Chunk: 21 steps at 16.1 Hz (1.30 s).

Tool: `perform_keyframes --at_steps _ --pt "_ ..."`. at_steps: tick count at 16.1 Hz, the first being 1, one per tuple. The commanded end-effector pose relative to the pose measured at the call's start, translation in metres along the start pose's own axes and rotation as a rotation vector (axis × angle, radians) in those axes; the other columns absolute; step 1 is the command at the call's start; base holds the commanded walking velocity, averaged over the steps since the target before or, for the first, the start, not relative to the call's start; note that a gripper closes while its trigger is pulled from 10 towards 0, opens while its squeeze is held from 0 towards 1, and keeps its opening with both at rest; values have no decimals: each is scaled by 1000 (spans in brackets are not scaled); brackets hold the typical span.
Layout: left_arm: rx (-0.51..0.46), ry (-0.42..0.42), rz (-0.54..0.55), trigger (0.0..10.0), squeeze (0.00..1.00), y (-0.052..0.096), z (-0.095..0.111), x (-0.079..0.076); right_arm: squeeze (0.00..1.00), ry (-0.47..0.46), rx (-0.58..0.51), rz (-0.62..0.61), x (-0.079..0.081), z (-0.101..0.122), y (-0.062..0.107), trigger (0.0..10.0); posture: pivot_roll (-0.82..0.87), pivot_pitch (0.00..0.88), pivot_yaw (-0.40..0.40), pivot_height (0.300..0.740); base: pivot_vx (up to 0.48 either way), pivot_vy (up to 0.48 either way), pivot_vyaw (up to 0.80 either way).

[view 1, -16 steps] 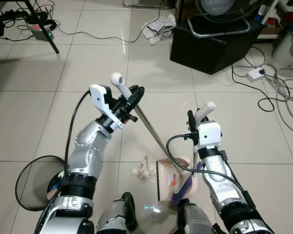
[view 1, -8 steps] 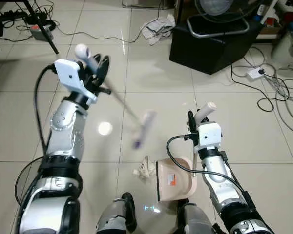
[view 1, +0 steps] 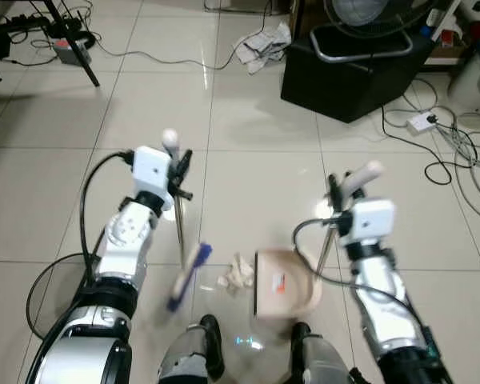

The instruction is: Sweep floor

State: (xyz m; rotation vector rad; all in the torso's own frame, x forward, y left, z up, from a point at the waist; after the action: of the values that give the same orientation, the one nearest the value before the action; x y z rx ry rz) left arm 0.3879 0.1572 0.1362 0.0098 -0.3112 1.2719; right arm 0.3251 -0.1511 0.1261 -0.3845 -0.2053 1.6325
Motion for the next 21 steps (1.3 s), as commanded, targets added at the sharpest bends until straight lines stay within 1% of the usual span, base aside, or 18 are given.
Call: perform_keyframes --at_steps 1,2,4,5,6,8,10,12,14,15,16,17,19,20,21 --pt "20 -16 0 10000 0 3 -7 -3 0 3 -11 -3 -4 4 3 10000 -27 248 51 740 0 0 0" --pt "37 -23 14 10000 0 3 -12 -6 0 23 -23 1 -12 12 3 10000 -30 247 50 740 0 0 0" --pt "49 -31 21 10000 0 3 -17 -10 0 51 -34 22 -16 21 4 10000 -36 248 49 740 0 0 0" --pt "50 -32 24 10000 0 3 -18 -13 0 67 -30 33 -17 20 5 10000 -34 248 49 740 0 0 0" --pt "49 -28 30 10000 0 2 -19 -18 0 96 -15 58 -14 13 6 10000 -31 248 50 740 0 0 0" --pt "46 11 50 10000 0 1 -20 -24 0 134 19 92 -6 -4 9 10000 -25 248 51 740 0 0 0" --pt "39 67 82 10000 0 1 -21 -28 0 147 70 92 7 -22 8 10000 -7 246 50 740 0 0 0" --pt "37 107 122 10000 0 3 -23 -28 0 118 91 112 25 -30 3 10000 0 244 48 740 0 0 0" --pt "38 121 137 10000 0 5 -25 -30 0 105 101 138 41 -33 -1 10000 7 240 44 740 0 0 0" --pt "40 164 163 10000 0 6 -27 -30 0 91 105 141 50 -35 -3 10000 11 239 43 740 0 0 0" --pt "37 209 185 10000 0 6 -27 -31 0 80 105 140 55 -36 -3 10000 13 239 43 740 0 0 0" --pt "35 244 202 10000 0 6 -27 -31 0 73 103 140 58 -36 -3 10000 18 237 45 740 0 0 0" --pt "27 350 236 10000 0 5 -27 -33 0 44 105 137 63 -37 -2 10000 17 235 48 740 0 0 0" --pt "25 373 244 10000 0 4 -27 -34 0 35 107 135 64 -38 -1 10000 16 234 48 740 0 0 0" --pt "17 427 263 10000 0 3 -25 -37 0 11 109 130 67 -39 1 10000 15 231 48 740 0 0 0"
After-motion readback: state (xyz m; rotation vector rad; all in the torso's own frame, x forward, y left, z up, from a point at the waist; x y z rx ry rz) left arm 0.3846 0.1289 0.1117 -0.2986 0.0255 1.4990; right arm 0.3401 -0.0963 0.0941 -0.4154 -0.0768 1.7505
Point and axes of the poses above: a point about 5 cm out from each wrist's last joint towards the gripper, its own y axis pointing back from the gripper into the wrist, its own z axis along the axis of the wrist's last joint, x = y × z, the point moved 4 cm from there along -y, pointing out of the wrist towards the gripper, and after that the axes turned 2 degrees about -y, right-handed, at the moved point
